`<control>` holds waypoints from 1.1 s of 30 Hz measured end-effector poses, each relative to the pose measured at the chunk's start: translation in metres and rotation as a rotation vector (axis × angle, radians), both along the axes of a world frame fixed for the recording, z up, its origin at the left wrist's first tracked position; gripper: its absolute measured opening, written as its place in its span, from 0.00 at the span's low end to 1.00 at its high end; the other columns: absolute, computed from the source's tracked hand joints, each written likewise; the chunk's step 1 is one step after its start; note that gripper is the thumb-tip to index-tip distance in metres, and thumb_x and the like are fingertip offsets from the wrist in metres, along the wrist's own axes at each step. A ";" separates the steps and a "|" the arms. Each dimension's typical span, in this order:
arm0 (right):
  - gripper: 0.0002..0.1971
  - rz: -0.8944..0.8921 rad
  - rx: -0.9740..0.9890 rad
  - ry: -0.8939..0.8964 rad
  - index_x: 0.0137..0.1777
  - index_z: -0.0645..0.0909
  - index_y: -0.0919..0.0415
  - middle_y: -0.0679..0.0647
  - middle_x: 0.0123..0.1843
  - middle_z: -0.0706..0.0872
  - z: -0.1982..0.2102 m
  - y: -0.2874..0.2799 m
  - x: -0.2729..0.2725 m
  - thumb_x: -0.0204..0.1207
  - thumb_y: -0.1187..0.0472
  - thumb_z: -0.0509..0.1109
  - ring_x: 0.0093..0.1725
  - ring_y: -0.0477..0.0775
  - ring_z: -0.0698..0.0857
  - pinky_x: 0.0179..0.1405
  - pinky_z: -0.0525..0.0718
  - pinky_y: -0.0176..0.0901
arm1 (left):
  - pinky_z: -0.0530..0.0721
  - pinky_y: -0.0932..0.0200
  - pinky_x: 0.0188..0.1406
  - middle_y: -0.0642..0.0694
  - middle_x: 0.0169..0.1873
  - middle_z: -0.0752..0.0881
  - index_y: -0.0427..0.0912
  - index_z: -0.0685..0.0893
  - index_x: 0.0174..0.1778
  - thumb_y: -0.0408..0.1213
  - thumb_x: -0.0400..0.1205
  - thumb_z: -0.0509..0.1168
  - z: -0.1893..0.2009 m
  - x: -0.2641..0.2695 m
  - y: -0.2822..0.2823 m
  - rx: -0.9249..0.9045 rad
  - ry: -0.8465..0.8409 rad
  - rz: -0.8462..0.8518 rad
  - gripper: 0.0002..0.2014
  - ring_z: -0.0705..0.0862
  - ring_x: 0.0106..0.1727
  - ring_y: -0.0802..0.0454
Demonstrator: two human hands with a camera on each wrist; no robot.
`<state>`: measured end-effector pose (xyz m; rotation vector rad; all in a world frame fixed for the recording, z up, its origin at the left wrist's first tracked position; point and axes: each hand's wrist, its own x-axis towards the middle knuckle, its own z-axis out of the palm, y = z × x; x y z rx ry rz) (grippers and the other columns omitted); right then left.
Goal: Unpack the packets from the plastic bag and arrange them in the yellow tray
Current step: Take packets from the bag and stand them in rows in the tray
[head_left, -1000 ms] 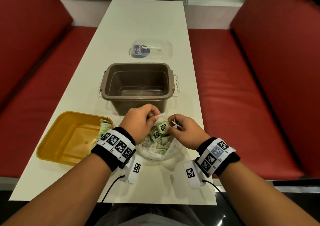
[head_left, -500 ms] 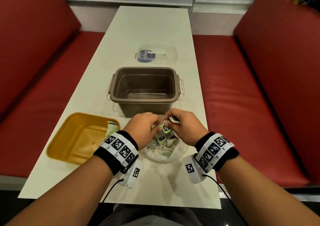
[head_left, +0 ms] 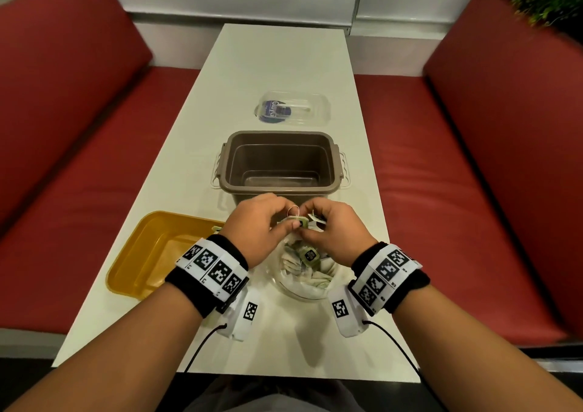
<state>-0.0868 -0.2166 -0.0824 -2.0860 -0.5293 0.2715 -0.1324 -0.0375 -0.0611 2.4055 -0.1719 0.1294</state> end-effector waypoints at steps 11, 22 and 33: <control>0.20 -0.067 0.053 -0.002 0.53 0.82 0.50 0.43 0.47 0.88 0.010 0.041 -0.018 0.64 0.65 0.84 0.47 0.44 0.87 0.53 0.87 0.48 | 0.81 0.62 0.40 0.55 0.36 0.85 0.52 0.88 0.41 0.46 0.77 0.73 0.035 -0.017 0.042 0.004 -0.024 0.012 0.04 0.82 0.38 0.60; 0.20 -0.090 0.046 -0.024 0.54 0.83 0.49 0.43 0.41 0.89 0.014 0.076 -0.025 0.66 0.65 0.84 0.47 0.44 0.88 0.58 0.87 0.49 | 0.76 0.63 0.40 0.58 0.34 0.86 0.53 0.89 0.39 0.47 0.78 0.73 0.053 -0.025 0.086 0.048 0.124 -0.011 0.04 0.80 0.36 0.61; 0.07 -0.033 0.041 -0.092 0.43 0.87 0.57 0.46 0.44 0.86 -0.003 0.106 -0.045 0.72 0.56 0.82 0.45 0.42 0.84 0.45 0.77 0.29 | 0.76 0.64 0.41 0.59 0.35 0.84 0.54 0.89 0.45 0.44 0.80 0.71 0.041 -0.039 0.112 0.096 0.137 -0.070 0.02 0.81 0.38 0.60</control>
